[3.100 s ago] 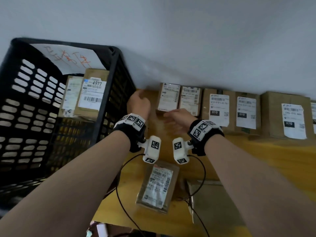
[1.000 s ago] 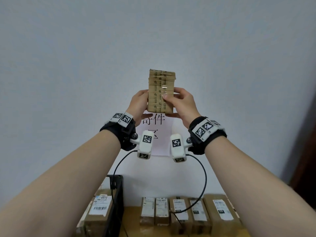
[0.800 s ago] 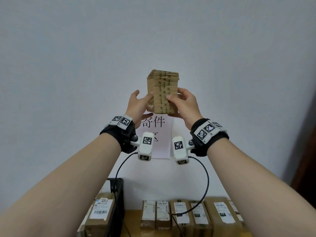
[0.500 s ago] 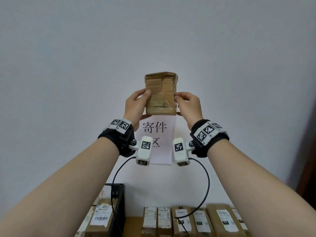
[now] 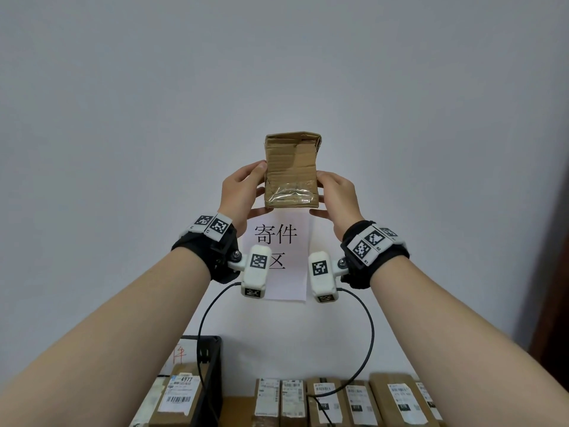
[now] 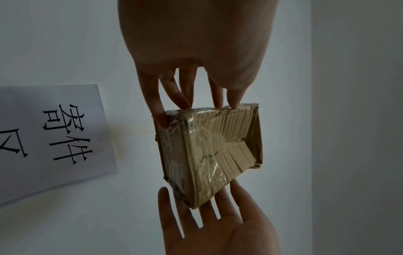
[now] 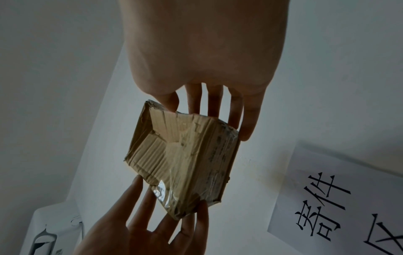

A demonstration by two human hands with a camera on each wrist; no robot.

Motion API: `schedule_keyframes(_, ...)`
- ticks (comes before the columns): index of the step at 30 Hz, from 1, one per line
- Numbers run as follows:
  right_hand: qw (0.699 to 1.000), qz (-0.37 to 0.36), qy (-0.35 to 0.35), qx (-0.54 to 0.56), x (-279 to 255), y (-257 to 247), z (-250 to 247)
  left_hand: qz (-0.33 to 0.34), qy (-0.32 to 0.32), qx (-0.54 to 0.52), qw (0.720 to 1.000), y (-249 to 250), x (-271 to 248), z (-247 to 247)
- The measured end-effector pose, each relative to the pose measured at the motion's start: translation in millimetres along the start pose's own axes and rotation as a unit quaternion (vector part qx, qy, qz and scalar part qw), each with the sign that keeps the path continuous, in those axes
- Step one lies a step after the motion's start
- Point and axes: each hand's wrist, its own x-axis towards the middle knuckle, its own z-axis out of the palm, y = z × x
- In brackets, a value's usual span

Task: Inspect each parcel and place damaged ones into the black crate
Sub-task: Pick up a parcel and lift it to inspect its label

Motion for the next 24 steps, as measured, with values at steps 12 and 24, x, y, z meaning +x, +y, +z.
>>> schedule_keyframes(12, 1.0, 0.02, -0.001, 0.004, -0.1, 2.5, -5.8, -0.021, 0.009, -0.013, 1.0, -6.9, 2.5, 4.7)
schedule_keyframes(24, 0.996, -0.08, 0.014, -0.03, 6.9, 13.5, -3.5, 0.013, -0.021, 0.016, 1.0, -13.9, 8.6, 14.9)
